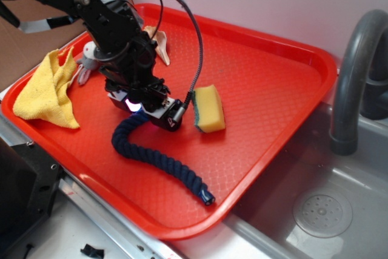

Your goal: Grab the blue rope.

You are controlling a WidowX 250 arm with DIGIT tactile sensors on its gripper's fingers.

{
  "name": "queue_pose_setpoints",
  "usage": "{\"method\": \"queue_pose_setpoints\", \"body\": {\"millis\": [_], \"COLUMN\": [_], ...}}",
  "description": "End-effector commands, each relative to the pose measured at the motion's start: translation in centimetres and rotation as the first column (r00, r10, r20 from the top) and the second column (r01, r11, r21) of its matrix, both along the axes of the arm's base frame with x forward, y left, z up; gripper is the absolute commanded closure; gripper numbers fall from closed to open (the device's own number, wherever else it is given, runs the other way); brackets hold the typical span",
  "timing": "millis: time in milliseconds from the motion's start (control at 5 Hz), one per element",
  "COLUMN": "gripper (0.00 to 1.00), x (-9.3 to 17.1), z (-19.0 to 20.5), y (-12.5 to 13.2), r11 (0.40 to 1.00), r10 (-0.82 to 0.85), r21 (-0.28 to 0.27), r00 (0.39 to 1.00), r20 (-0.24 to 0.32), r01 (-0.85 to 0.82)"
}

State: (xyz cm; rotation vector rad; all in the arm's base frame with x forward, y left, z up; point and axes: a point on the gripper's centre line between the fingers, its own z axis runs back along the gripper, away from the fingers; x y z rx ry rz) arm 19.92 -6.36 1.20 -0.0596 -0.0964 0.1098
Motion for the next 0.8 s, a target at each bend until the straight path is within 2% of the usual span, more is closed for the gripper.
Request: {"method": "queue_pose_setpoints", "body": {"millis": [0,200,400,600], "gripper": [1.0,1.0,1.0,1.0], "x": [-1.0,-0.9,-0.4,-0.6], "z": [-0.7,0.8,5.7,10.8], "y": [-0.7,-0.9,-0.5,0.1], "r11": [0.999,0.998,0.978,0.96], "r10": [0.0,0.032,0.199,0.274], "r21": [0.038,0.048,0.067,0.058], "r00": [0.999,0.999,0.98,0.961], "r20": [-0.036,-0.027,-0.029,0.017], "r01": [0.001,-0.031,-0.197,-0.275]}}
